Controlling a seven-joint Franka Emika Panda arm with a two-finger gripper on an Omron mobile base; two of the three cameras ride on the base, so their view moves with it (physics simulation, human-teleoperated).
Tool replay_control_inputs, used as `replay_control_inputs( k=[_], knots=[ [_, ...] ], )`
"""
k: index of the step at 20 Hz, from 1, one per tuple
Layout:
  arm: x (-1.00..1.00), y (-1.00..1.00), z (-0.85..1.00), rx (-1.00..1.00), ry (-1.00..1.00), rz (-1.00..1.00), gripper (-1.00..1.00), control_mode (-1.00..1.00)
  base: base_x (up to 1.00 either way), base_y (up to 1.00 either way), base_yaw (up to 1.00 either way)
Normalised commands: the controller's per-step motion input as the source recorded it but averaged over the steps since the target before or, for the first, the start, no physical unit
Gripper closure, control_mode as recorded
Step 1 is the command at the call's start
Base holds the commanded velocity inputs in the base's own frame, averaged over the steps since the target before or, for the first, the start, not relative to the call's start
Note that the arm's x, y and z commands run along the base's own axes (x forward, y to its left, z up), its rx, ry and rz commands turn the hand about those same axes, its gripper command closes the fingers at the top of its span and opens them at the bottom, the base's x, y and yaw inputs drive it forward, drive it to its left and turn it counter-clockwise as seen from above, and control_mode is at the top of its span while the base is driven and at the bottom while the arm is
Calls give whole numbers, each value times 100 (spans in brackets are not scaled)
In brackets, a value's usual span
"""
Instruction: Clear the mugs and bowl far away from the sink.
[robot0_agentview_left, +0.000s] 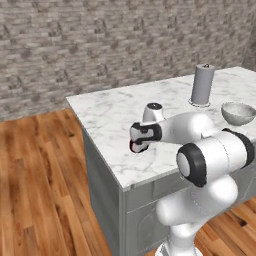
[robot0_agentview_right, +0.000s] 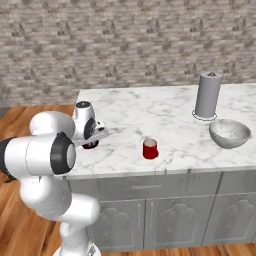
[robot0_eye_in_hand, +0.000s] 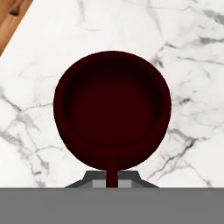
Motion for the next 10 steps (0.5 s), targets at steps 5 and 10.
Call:
replay_control_inputs(
  k=[5, 10],
  knots=[
    [21, 0, -52, -10, 8, 0, 100, -100, 0, 0, 0],
    [4, 0, -53, -3, 1, 0, 100, -100, 0, 0, 0]
  ],
)
